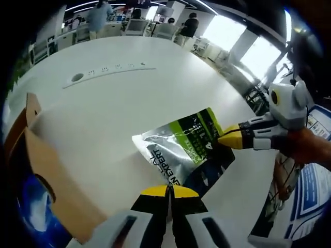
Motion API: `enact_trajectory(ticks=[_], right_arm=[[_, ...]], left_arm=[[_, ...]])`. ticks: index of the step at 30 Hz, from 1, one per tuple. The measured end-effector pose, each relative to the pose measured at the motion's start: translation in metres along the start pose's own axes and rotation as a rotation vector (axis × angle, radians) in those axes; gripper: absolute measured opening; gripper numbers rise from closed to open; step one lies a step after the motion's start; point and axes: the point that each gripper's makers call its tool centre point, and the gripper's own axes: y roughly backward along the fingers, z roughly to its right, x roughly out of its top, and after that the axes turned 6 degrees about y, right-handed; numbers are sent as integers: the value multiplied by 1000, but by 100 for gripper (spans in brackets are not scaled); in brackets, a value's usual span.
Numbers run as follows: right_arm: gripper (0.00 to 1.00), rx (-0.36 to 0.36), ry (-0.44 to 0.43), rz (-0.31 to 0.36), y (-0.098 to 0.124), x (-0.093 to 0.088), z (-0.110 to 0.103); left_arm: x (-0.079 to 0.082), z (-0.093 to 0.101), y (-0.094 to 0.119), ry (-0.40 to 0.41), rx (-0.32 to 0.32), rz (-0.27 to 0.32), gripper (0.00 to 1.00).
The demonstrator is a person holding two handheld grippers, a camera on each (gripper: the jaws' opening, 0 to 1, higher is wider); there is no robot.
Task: Operate the shoe box by opening the lid, removing the specified soft item, and placing it in the target area until the item is outside and the box remains undamaged.
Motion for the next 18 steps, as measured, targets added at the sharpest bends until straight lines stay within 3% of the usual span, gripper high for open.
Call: enact_trajectory(ticks=[18], right_arm=[[0,11,-2,-30,-9,-15,-3]], left_arm=[[-12,-3,-8,-99,55,-59,1]])
